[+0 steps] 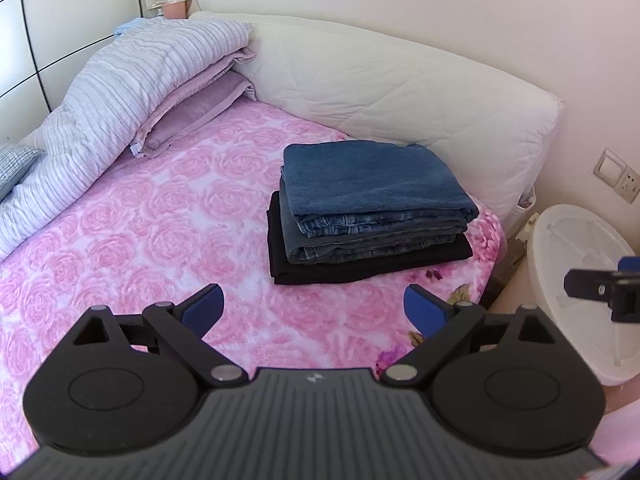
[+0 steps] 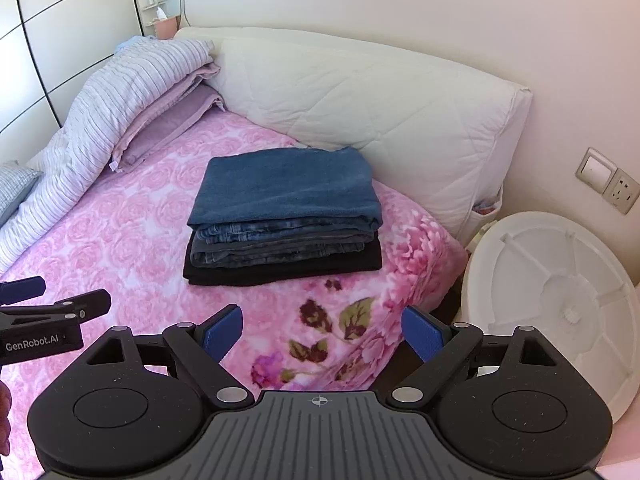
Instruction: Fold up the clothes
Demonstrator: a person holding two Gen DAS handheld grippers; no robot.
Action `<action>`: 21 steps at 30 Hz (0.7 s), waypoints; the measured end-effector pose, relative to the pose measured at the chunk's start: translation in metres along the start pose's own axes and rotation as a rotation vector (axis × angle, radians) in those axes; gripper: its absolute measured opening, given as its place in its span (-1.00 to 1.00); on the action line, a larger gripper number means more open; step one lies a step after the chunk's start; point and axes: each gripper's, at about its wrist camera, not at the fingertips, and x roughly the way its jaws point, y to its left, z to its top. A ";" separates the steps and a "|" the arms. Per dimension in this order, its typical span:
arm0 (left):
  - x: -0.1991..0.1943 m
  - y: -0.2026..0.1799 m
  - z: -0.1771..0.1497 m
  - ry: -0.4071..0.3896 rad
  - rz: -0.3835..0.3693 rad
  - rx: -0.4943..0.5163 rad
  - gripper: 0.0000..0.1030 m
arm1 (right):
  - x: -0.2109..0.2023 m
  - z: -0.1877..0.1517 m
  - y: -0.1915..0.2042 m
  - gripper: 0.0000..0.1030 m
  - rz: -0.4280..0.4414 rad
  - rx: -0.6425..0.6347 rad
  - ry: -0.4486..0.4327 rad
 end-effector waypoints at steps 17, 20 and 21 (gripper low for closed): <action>0.002 -0.002 0.008 -0.010 0.007 0.010 0.85 | 0.003 0.002 0.004 0.74 0.008 -0.019 -0.005; 0.003 -0.005 0.008 -0.014 0.010 0.024 0.85 | 0.004 0.003 0.004 0.74 0.005 -0.020 -0.006; 0.004 -0.006 0.008 -0.014 0.008 0.027 0.85 | 0.004 0.004 0.004 0.74 0.004 -0.019 -0.006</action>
